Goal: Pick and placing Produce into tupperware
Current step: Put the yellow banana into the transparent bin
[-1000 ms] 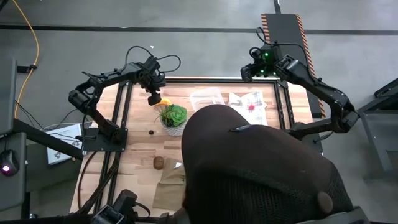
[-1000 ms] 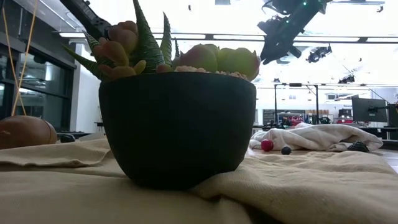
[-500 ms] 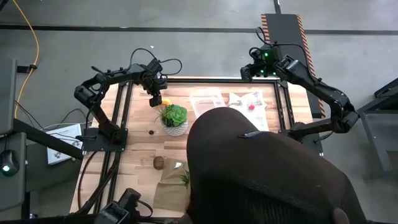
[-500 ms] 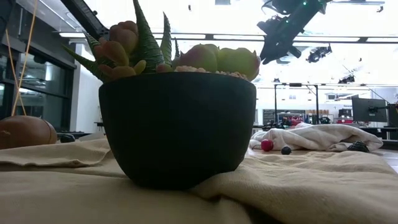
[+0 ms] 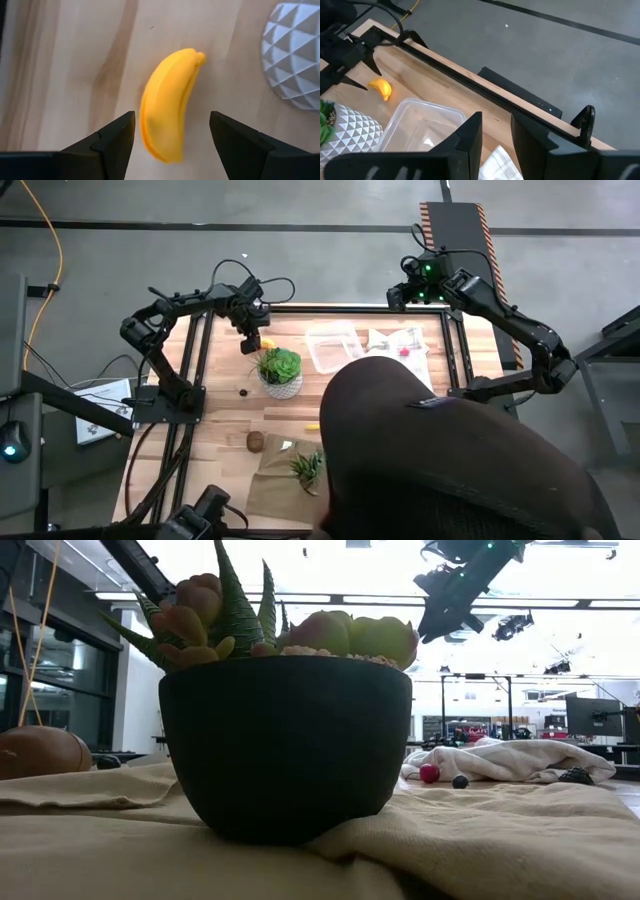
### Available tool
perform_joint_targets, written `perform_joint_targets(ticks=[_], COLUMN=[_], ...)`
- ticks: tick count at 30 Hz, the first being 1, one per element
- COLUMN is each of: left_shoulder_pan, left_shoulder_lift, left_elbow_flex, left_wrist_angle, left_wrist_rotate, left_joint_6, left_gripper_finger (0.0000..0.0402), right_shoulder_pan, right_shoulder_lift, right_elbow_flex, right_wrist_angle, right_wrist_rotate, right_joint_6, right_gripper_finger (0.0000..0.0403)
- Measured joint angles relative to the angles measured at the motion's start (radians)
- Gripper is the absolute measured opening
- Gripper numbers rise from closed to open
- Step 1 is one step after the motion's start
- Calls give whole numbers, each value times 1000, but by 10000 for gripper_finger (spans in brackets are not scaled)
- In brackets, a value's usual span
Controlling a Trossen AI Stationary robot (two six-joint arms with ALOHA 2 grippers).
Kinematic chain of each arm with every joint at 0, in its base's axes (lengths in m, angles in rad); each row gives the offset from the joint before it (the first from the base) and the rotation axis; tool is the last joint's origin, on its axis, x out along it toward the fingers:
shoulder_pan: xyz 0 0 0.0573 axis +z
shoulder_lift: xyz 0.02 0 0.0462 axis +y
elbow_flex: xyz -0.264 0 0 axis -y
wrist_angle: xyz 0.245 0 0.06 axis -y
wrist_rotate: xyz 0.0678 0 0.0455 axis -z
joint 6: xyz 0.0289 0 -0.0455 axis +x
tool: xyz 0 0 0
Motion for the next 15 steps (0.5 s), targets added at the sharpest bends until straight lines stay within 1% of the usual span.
perform_joint_targets(ticks=[3, 6, 8, 15], left_shoulder_pan=[-24, -48, -53, -55], left_shoulder_lift=[23, 50, 64, 84], left_elbow_flex=[0, 0, 0, 0], left_wrist_angle=[10, 15, 23, 36], left_wrist_rotate=[0, -36, -62, -77], left_joint_6=[-8, -11, -17, -39], left_gripper_finger=[245, 246, 246, 246], right_shoulder_pan=[0, 0, 0, 0], right_shoulder_lift=[0, 0, 0, 0], right_elbow_flex=[0, 0, 0, 0], right_wrist_angle=[1, 1, 1, 0], right_wrist_rotate=[0, 0, 0, -7], right_joint_6=[-10, -16, -15, -17], right_gripper_finger=[94, 94, 94, 94])
